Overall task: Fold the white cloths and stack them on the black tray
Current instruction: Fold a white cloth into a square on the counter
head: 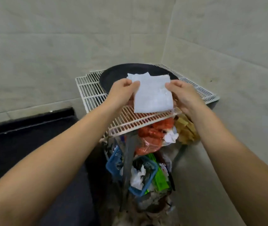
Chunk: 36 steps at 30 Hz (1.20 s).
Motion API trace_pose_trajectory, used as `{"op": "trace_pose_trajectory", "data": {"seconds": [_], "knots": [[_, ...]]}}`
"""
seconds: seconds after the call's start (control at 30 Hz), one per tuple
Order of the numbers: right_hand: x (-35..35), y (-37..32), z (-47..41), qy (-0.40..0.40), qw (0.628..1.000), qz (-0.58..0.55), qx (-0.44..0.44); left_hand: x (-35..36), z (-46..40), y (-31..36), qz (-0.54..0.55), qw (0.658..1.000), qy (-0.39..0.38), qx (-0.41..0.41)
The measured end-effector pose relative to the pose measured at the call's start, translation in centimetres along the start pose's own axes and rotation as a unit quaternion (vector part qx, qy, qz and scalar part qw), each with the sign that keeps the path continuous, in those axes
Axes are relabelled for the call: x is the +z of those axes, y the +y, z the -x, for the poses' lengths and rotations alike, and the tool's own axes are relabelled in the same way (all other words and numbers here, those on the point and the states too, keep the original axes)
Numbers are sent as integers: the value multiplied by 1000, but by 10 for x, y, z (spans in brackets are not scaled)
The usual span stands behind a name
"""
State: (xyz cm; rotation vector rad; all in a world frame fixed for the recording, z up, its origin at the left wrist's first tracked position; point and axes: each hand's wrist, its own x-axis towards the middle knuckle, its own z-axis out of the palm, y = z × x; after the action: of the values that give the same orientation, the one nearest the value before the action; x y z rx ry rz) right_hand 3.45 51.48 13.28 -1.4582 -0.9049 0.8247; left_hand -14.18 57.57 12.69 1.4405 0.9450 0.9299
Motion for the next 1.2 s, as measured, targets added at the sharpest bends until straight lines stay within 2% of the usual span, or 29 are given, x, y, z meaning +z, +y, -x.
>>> {"op": "trace_pose_trajectory", "data": {"seconds": [0.2, 0.33, 0.47, 0.6, 0.83, 1.03, 1.2], "knots": [[0, -7, -157, -79, 991, 102, 21, 22, -128, 1, -48, 989, 137, -40], [15, 0, -220, -135, 981, 130, 39, 21, -178, -9, -60, 977, 182, -95], [25, 17, -246, -172, 973, 143, 56, 19, -197, -27, -94, 967, 196, -136], [27, 30, -254, -172, 964, 194, 59, 19, -198, -42, -122, 960, 188, -166], [22, 31, -243, -151, 951, 268, 26, 21, -187, -38, -176, 954, 184, -157], [27, 15, -205, -86, 922, 364, -100, 0, -133, -18, -196, 956, 174, -129], [102, -10, -116, -137, 892, 365, -228, -87, -17, -7, -214, 950, 209, -86]]}}
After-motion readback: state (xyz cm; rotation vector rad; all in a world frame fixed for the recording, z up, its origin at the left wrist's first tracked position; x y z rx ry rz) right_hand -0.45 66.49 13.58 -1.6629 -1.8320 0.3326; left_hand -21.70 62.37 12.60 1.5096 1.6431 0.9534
